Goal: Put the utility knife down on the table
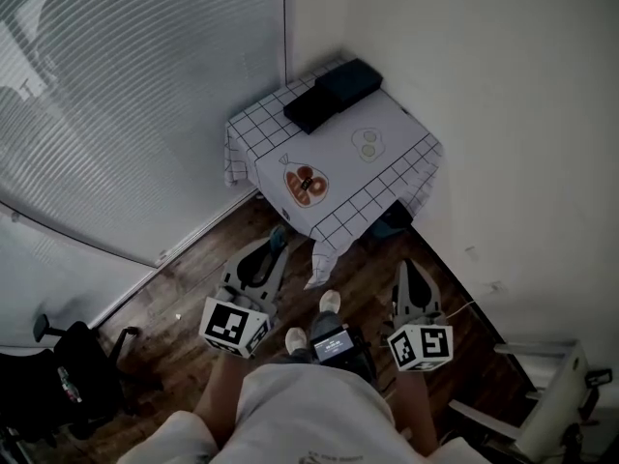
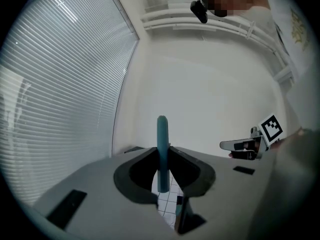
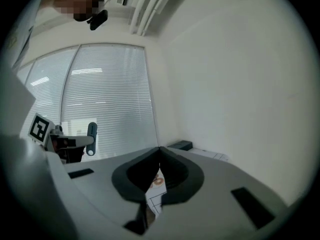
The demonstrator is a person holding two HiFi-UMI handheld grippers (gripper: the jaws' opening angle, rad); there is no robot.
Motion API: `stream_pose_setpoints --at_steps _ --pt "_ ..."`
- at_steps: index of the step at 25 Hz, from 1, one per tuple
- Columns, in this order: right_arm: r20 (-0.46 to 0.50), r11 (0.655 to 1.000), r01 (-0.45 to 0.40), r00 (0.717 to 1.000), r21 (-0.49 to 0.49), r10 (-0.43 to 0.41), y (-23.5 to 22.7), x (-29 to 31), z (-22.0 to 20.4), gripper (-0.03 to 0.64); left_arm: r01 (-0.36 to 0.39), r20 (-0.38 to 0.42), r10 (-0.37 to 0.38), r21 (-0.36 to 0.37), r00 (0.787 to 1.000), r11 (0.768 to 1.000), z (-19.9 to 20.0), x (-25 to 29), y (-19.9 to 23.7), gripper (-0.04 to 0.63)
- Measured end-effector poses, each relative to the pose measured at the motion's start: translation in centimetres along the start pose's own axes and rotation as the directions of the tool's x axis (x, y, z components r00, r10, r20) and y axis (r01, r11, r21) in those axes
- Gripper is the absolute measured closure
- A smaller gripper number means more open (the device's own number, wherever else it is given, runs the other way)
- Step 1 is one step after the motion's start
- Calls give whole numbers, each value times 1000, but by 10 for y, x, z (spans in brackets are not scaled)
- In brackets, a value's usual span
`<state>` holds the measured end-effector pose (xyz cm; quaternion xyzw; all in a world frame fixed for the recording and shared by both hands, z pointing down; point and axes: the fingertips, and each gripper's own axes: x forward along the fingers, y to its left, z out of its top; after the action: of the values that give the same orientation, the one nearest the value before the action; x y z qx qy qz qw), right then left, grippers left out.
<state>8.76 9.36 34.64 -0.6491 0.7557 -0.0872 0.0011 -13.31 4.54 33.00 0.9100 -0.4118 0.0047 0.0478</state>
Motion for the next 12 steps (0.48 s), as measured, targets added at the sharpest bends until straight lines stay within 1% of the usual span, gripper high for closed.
stream_pose_setpoints --at_steps 2,5,7,12 --pt "-7 999 -14 1000 -30 14 -3 15 2 609 -6 0 6 3 1000 1000 1 12 6 520" --pt "-15 998 -21 1000 -59 21 -15 40 1 609 -26 -6 26 -10 1000 1000 0 34 20 520" --pt "-23 998 -19 1000 -62 18 -26 58 1 609 -40 -13 40 -22 999 999 0 50 28 520" --pt "-39 997 -32 999 -64 29 -50 98 6 609 -55 -16 55 -13 998 998 6 87 44 520"
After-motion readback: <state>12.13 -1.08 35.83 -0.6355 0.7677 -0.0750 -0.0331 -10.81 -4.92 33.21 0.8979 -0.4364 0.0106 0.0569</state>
